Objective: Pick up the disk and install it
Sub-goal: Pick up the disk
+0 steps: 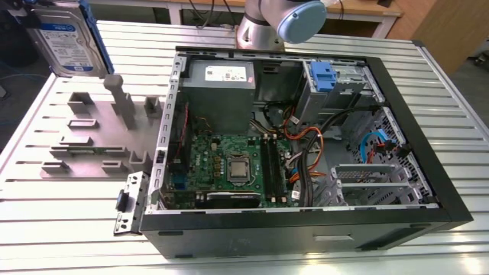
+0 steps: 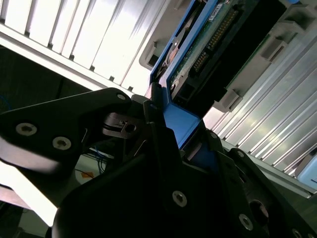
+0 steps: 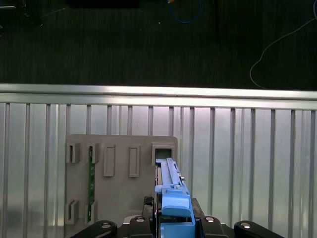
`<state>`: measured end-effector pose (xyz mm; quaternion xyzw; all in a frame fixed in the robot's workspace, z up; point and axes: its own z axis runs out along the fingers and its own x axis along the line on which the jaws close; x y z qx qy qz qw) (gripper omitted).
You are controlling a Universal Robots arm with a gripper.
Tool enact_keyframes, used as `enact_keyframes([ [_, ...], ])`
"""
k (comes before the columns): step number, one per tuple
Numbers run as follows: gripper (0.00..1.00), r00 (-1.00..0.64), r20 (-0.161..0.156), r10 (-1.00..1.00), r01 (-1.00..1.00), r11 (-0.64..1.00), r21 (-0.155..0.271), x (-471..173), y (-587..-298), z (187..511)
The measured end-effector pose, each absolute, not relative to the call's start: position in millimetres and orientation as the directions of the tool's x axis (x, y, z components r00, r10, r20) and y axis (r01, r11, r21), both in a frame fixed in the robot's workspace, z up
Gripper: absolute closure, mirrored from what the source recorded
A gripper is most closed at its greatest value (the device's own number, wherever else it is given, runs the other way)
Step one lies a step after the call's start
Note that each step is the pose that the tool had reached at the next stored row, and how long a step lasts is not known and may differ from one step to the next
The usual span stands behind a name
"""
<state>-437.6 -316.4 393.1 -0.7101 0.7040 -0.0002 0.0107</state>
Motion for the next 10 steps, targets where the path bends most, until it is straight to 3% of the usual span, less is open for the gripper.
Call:
enact_keyframes([
  [10, 0.64, 0.009, -0.015, -1.0, -1.0, -0.008, -0.015, -437.6, -316.4, 397.2],
])
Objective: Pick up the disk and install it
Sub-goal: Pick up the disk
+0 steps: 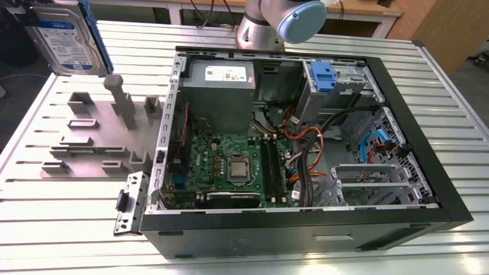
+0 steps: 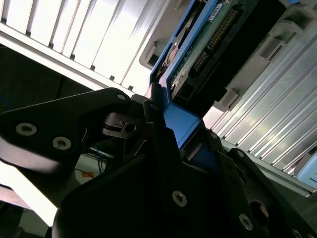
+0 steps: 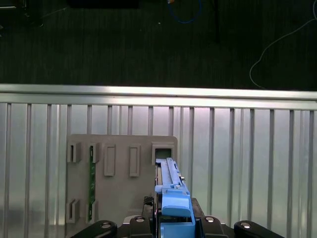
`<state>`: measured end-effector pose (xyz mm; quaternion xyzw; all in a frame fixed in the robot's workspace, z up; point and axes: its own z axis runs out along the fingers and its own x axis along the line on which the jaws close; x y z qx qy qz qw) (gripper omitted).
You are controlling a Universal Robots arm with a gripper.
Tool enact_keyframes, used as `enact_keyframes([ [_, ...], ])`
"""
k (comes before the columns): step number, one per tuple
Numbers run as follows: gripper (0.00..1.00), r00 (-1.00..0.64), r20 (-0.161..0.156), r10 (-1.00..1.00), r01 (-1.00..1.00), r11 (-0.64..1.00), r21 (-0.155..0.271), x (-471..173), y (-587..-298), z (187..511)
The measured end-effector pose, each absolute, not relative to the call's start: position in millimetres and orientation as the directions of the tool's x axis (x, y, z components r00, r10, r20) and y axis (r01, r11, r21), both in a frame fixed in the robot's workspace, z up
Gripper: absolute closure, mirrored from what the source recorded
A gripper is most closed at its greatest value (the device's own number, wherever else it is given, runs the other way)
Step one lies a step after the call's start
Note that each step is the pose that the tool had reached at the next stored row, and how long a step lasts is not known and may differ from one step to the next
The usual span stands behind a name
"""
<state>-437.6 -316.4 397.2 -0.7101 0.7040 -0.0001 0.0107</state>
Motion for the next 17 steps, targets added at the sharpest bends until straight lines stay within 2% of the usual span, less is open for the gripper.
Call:
enact_keyframes([
  [17, 0.64, 0.009, -0.015, -1.0, -1.0, -0.009, -0.015, -438, -316, 409],
])
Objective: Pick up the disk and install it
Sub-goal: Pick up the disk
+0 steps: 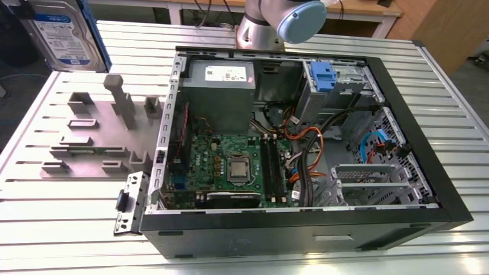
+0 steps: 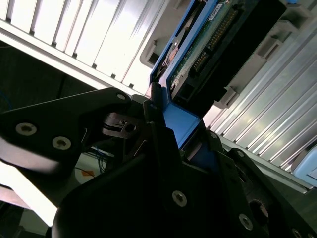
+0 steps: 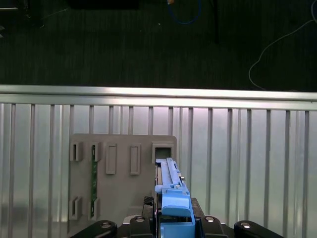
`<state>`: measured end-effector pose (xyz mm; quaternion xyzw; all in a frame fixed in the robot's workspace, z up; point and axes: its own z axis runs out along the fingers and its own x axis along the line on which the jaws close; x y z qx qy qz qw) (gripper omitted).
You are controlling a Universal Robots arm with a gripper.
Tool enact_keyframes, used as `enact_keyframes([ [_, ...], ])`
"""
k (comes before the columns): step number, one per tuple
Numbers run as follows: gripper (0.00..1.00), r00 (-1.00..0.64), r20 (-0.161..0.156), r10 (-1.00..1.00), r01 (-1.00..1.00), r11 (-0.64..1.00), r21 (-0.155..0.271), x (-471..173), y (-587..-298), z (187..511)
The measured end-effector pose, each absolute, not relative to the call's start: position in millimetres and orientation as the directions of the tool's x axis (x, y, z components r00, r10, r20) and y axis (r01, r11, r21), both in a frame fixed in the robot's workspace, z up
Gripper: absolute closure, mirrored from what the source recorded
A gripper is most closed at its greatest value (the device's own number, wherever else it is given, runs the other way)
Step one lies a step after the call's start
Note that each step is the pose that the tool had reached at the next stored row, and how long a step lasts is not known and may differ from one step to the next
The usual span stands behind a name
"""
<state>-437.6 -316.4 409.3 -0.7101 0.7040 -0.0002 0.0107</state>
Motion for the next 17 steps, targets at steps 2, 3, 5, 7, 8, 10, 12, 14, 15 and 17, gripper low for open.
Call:
enact_keyframes([
  [2, 0.64, 0.009, -0.015, -1.0, -1.0, -0.009, -0.015, -438, -316, 411],
  [3, 0.64, 0.009, -0.015, -1.0, -1.0, -0.008, -0.015, -438, -316, 412],
  [5, 0.64, 0.009, -0.015, -1.0, -1.0, -0.009, -0.015, -438, -316, 413],
  [7, 0.64, 0.009, -0.015, -1.0, -1.0, -0.008, -0.015, -438, -316, 415],
  [8, 0.64, 0.009, -0.015, -1.0, -1.0, -0.008, -0.015, -438, -316, 415],
  [10, 0.64, 0.009, -0.015, -1.0, -1.0, -0.009, -0.015, -438, -316, 417],
  [12, 0.64, 0.009, -0.015, -1.0, -1.0, -0.008, -0.015, -438, -316, 419],
  [14, 0.64, 0.009, -0.015, -1.0, -1.0, -0.008, -0.015, -438, -316, 420],
  [15, 0.64, 0.009, -0.015, -1.0, -1.0, -0.009, -0.015, -438, -316, 421],
  [17, 0.64, 0.009, -0.015, -1.0, -1.0, -0.008, -0.015, -438, -316, 423],
])
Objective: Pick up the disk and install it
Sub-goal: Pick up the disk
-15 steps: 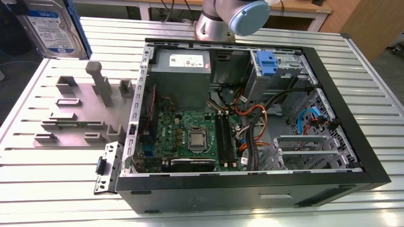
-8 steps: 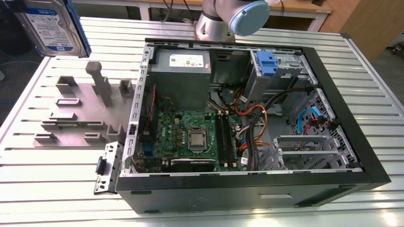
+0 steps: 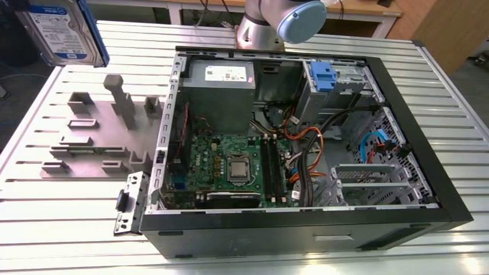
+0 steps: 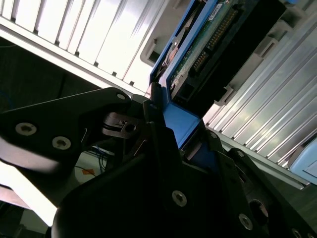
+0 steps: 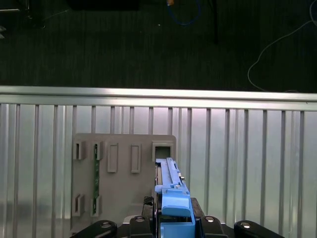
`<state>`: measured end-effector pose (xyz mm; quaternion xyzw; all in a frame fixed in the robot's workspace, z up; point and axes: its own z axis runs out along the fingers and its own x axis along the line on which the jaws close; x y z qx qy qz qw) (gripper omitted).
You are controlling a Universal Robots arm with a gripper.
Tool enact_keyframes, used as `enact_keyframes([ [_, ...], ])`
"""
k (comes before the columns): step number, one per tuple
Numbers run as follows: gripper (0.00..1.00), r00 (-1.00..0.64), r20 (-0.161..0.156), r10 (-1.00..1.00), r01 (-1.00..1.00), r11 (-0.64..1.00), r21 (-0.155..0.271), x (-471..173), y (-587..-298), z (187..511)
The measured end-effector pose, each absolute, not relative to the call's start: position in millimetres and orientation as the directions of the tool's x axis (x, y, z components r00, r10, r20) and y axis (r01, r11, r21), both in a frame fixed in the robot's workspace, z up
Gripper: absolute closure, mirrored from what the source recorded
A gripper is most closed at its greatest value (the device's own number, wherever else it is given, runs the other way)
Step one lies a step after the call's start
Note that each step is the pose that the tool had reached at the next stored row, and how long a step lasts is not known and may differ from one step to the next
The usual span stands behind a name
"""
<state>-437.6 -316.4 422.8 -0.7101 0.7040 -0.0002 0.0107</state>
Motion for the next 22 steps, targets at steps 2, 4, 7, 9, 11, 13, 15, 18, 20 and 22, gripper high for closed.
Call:
enact_keyframes([
  [2, 0.64, 0.009, -0.015, -1.0, -1.0, -0.008, -0.015, -437.6, -316.4, 424.4],
  [4, 0.64, 0.009, -0.015, -1.0, -1.0, -0.009, -0.015, -437.6, -316.4, 425.8],
  [7, 0.64, 0.009, -0.015, -1.0, -1.0, -0.009, -0.016, -437.7, -316.4, 427.5],
  [9, 0.64, 0.009, -0.015, -1.0, -1.0, -0.009, -0.016, -437.6, -316.4, 427.9],
  [11, 0.64, 0.009, -0.015, -1.0, -1.0, -0.009, -0.018, -437.7, -316.5, 428.2],
  [13, 0.64, 0.009, -0.015, -1.0, -1.0, -0.009, -0.022, -438.1, -316.4, 428.0],
  [15, 0.64, 0.009, -0.015, -1.0, -1.0, -0.009, -0.026, -438.4, -316.5, 428.1],
  [18, 0.64, 0.009, -0.015, -1.0, -1.0, -0.009, -0.027, -438.4, -316.4, 428.0],
  [20, 0.64, 0.009, -0.015, -1.0, -1.0, -0.009, -0.027, -438.4, -316.4, 428.1],
  [22, 0.64, 0.009, -0.015, -1.0, -1.0, -0.009, -0.027, -438.5, -316.4, 428.4],
])
